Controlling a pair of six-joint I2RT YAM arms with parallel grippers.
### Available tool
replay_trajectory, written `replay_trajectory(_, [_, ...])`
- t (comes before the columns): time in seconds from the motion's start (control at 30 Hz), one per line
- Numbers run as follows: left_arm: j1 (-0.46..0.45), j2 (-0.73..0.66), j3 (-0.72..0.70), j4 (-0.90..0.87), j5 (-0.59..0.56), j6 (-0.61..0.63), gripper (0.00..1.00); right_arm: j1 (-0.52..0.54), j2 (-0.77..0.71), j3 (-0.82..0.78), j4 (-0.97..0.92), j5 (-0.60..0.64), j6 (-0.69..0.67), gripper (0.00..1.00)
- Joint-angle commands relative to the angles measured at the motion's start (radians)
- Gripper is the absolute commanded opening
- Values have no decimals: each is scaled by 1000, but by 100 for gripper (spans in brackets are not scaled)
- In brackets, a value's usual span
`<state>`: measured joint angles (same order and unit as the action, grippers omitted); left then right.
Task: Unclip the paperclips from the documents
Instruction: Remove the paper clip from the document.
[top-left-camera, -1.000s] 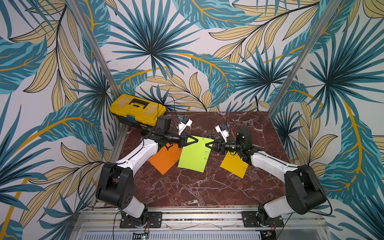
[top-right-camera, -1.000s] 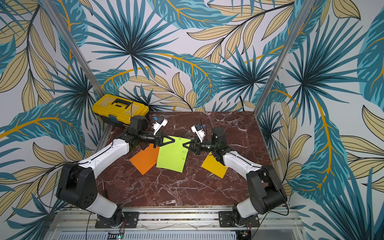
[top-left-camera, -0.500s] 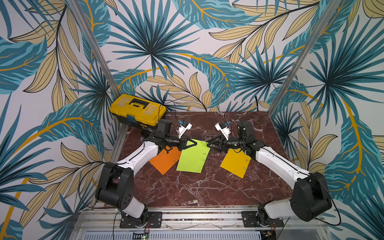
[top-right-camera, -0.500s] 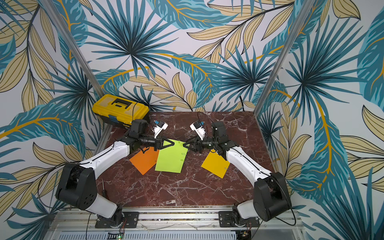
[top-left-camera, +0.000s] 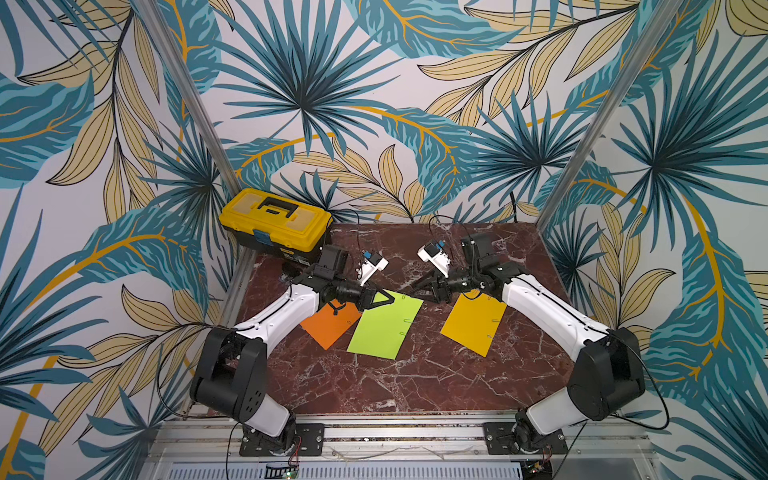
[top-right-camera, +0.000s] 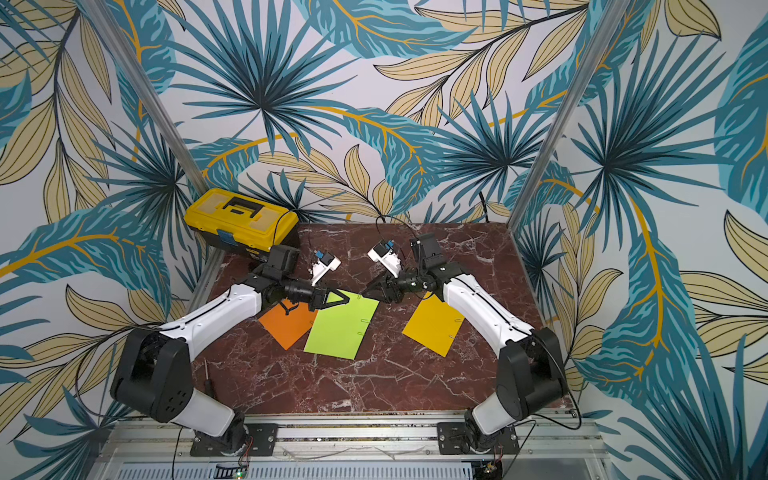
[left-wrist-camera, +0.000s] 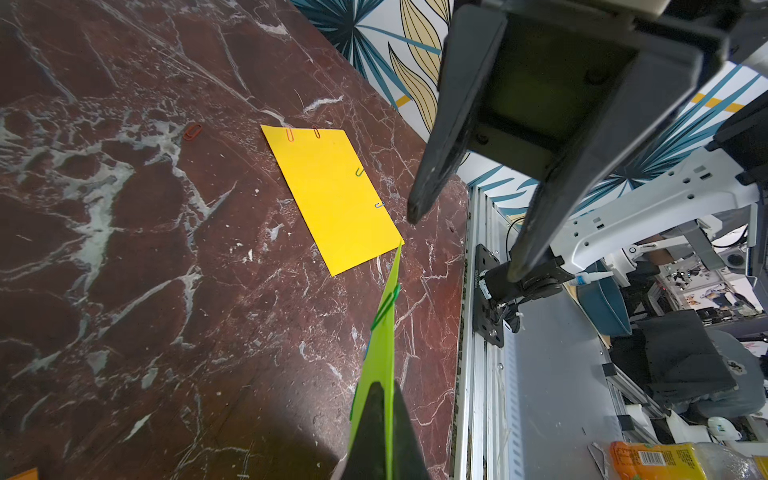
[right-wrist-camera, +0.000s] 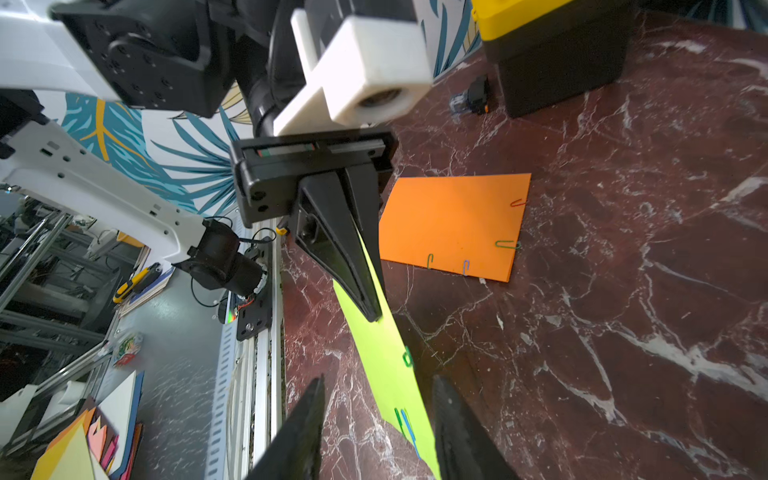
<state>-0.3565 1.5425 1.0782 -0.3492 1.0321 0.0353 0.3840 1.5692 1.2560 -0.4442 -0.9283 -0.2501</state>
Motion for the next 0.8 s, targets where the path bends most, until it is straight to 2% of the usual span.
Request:
replay_trajectory(0.0, [-8, 5, 26, -27, 18, 26, 0, 20, 32, 18, -88, -10, -57, 42])
replay_trajectory(0.77, [-16, 24, 39, -51, 22, 45, 0, 35, 70, 8, -3, -36, -18, 29])
